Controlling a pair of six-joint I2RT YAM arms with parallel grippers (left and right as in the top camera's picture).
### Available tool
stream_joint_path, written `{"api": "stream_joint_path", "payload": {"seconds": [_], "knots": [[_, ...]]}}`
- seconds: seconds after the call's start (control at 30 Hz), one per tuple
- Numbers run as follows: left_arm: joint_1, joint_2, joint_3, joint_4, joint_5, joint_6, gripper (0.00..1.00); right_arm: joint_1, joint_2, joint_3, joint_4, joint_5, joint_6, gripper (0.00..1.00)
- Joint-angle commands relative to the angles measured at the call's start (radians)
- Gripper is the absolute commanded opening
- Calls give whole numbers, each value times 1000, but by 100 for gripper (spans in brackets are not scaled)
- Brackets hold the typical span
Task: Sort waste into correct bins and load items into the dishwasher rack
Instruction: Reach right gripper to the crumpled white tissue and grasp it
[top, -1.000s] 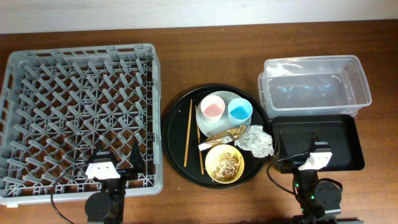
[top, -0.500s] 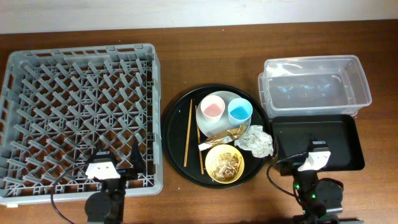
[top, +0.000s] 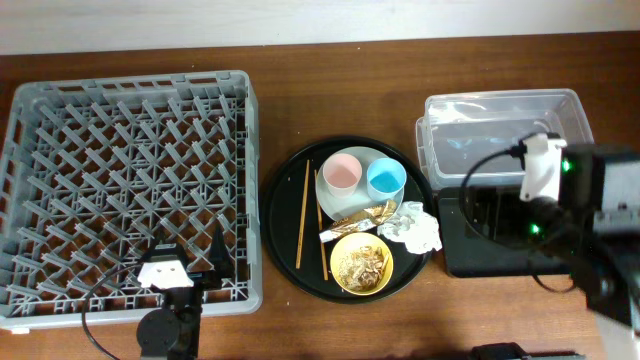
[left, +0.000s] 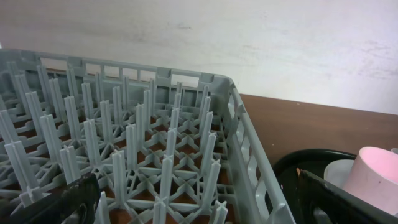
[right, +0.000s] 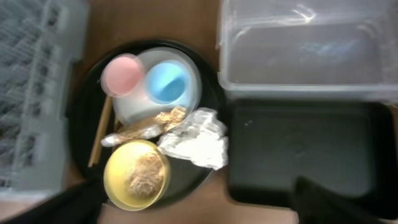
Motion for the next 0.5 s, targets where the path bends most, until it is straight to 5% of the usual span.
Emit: {"api": "stream_joint_path", "payload": {"seconds": [0.0,0.07,0.17,0.2,0.27,0.47], "knots": [[4,-5,-1,-5,-1,16,99,14,64,0,-52,-166,8,64],[4,-5,-1,-5,-1,16,99,60,79,-99,-46,-131,56,51],[4,-5,-1,-5,-1,16,99,135,79,-312,58,-11,146,53],[4,-5,-1,-5,-1,16,99,170,82,-407,154,-7,147,68],[4,-5,-1,-5,-1,16,99,199,99,-504,274,-1,151,75],[4,-4,-1,-5,-1,16,99,216,310,-582,454,124,176,75]]}}
